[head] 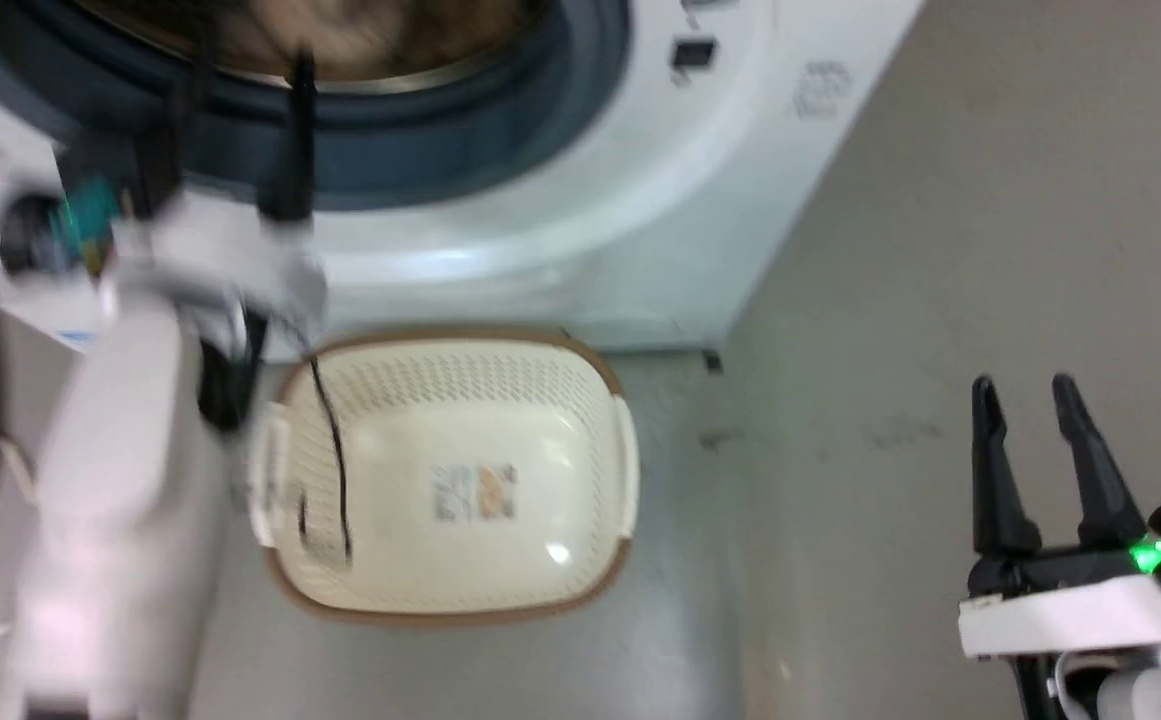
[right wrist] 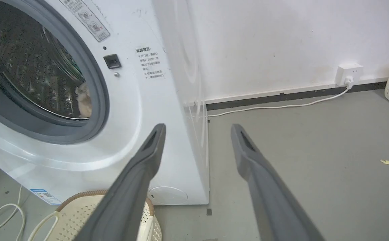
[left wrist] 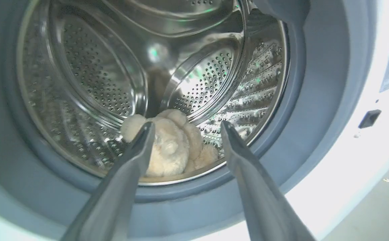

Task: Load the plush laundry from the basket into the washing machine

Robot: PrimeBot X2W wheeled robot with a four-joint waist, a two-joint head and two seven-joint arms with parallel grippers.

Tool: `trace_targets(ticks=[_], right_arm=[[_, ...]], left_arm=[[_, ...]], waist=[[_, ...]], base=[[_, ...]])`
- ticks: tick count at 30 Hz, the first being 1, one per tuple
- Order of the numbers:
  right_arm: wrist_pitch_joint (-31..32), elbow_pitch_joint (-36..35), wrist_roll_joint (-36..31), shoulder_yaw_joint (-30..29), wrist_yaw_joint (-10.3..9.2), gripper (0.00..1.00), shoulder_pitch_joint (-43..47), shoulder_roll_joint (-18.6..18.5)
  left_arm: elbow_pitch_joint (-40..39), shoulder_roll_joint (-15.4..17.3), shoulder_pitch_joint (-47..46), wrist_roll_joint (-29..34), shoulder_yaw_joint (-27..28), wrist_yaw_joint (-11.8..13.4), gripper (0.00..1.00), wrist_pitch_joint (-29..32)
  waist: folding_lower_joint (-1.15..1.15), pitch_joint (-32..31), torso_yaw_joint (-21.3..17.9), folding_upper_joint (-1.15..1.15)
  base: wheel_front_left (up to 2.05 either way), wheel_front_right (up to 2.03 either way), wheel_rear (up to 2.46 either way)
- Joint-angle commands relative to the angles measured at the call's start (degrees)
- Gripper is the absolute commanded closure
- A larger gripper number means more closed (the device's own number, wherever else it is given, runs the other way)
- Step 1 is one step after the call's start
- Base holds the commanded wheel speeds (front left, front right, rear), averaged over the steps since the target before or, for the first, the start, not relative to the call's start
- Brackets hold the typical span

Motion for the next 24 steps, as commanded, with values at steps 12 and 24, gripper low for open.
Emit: trace_targets(ticks=[12, 24], right_arm=[[-0.2, 0.4, -2.5, 0.8, 0.05, 0.00, 8.3, -0.2], [-0.2, 2.1, -6.8, 4.0, 0.05, 0.00, 12.7, -0.1]], left_arm=[[-24.2, -5.1, 38.5, 0.3, 5.0, 3.5, 0.00, -0.3], [-28.7, -8.2, 52.5, 6.4, 4.8, 5.4, 0.00, -0.3]], waist=[[0.02, -18.0, 11.5, 0.00], [0.02, -22.8, 12.6, 0.00]], base=[[0.00, 0.00, 0.00], [0.00, 0.00, 0.00]])
